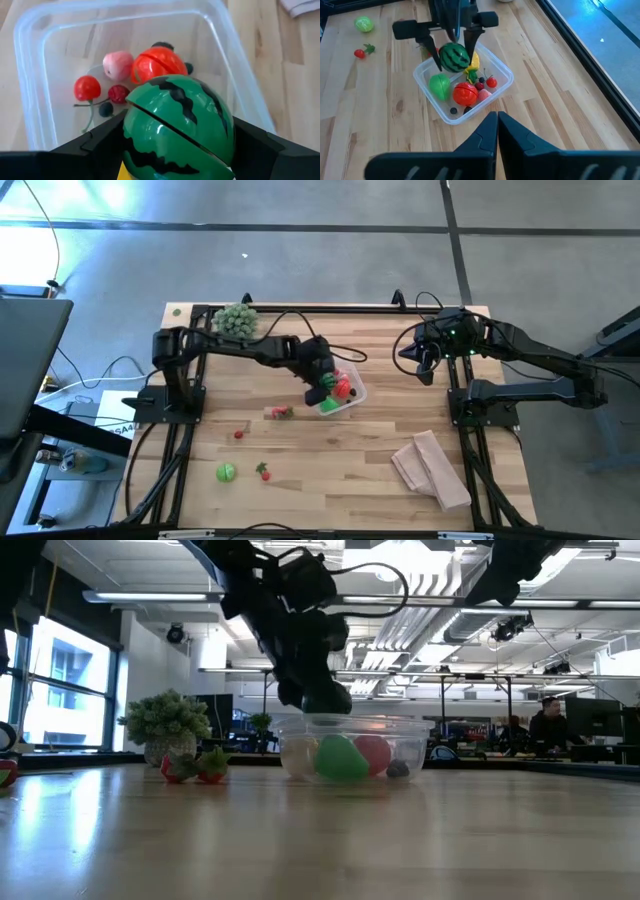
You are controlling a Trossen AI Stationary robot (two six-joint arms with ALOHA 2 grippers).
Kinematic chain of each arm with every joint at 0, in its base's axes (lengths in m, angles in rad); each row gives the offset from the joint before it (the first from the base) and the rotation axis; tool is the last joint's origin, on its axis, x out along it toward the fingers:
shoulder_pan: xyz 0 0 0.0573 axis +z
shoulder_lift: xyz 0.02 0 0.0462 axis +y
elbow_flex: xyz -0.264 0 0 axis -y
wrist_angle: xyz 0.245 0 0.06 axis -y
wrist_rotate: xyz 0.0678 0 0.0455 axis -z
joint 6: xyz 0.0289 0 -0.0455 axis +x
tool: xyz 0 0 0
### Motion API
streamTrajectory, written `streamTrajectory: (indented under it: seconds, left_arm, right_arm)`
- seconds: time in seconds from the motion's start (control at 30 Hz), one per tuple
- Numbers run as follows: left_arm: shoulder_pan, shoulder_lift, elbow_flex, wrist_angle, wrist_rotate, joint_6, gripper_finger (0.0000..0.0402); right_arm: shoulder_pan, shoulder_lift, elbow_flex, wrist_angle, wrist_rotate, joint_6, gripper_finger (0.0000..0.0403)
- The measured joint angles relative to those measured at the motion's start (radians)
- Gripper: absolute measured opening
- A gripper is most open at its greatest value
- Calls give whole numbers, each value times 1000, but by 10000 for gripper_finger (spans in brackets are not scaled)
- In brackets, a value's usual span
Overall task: Pick and placing Produce into tupperware
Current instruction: Put the green watermelon into the transparent bin
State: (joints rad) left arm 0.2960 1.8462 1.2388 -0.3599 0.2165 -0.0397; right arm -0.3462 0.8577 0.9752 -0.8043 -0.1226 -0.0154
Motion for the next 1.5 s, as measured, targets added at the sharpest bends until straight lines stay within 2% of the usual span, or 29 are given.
streamTrajectory:
  seconds: [0.43,1.5]
  left_arm:
    - [-1,35,-1,-36,-9,9,280]
    - [-2,34,0,-32,-46,-41,280]
  right_arm:
    - [0,0,0,0,0,0,4]
    - [0,0,0,0,0,0,4]
